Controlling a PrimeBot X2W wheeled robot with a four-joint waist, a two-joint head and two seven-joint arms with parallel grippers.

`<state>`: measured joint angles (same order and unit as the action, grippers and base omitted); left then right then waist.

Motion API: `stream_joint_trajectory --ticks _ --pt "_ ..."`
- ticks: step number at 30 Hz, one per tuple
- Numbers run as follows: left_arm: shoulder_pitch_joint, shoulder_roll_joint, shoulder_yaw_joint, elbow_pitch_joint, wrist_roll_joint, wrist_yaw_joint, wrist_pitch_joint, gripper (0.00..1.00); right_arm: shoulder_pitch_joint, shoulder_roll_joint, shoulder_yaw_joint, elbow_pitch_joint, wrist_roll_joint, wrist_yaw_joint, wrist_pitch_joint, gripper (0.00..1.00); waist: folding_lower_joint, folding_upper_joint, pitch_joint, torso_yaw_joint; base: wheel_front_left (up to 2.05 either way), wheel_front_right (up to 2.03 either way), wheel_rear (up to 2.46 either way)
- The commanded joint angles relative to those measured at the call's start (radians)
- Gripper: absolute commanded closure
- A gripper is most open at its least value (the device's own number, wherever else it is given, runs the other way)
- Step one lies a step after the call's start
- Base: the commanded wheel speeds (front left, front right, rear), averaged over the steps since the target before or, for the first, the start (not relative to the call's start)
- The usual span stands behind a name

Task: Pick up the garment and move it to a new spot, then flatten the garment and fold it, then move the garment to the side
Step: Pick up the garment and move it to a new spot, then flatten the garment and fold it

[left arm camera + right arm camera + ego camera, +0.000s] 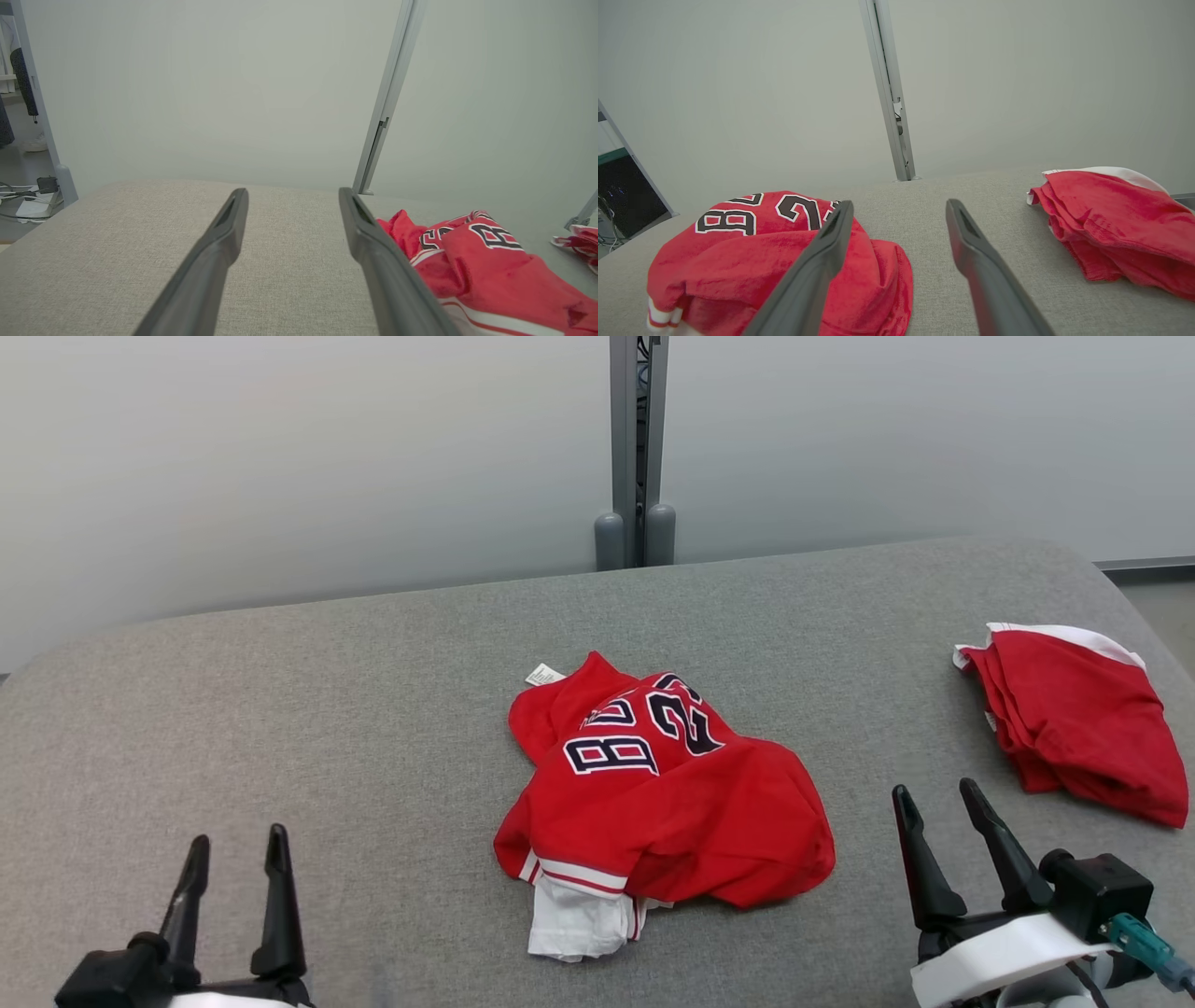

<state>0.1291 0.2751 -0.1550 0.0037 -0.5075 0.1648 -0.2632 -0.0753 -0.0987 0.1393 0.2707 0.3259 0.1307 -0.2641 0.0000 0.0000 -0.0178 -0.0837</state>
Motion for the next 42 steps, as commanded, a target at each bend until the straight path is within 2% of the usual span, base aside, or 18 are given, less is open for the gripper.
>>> stream_joint_trajectory --ticks 1,6,16,21,25,29,42 --pt "0.005 -0.008 0.008 -0.004 0.015 -0.011 -0.001 0.00 0.006 -0.004 0.000 0.002 -0.002 0.000 0.000 0.00 0.0000 0.0000 -0.001 0.002 0.00 0.00 0.00" --pt "0.008 -0.045 0.028 0.008 0.051 -0.051 -0.002 0.00 -0.007 -0.010 0.011 0.006 -0.005 0.000 0.000 0.00 0.0000 0.0000 -0.006 0.005 0.00 0.00 0.00" --pt "0.003 -0.085 0.050 0.032 0.083 -0.093 -0.001 0.00 -0.019 -0.016 0.025 0.065 0.008 0.000 0.018 0.00 0.0000 0.0000 -0.008 0.008 0.00 0.00 0.00" --pt "-0.016 -0.102 0.037 0.052 0.090 -0.111 -0.002 0.00 -0.070 -0.009 0.041 0.192 0.007 0.000 0.170 0.00 0.0000 0.0000 -0.005 0.020 0.00 0.00 0.00" --pt "-0.029 -0.111 0.031 0.064 0.094 -0.122 -0.002 0.00 -0.119 -0.002 0.018 0.300 0.025 0.000 0.320 0.00 0.0000 0.0000 -0.001 0.055 0.00 0.00 0.00" --pt "-0.030 -0.110 0.033 0.073 0.095 -0.127 -0.002 0.00 -0.162 0.005 -0.007 0.377 0.038 0.000 0.420 0.00 0.0000 0.0000 0.007 0.095 0.00 0.00 0.00" --pt "-0.056 -0.099 0.030 0.089 0.086 -0.143 -0.001 0.00 -0.250 0.026 -0.048 0.550 0.056 0.000 0.482 0.00 0.0000 0.0000 0.045 0.175 0.00 0.00 0.00"
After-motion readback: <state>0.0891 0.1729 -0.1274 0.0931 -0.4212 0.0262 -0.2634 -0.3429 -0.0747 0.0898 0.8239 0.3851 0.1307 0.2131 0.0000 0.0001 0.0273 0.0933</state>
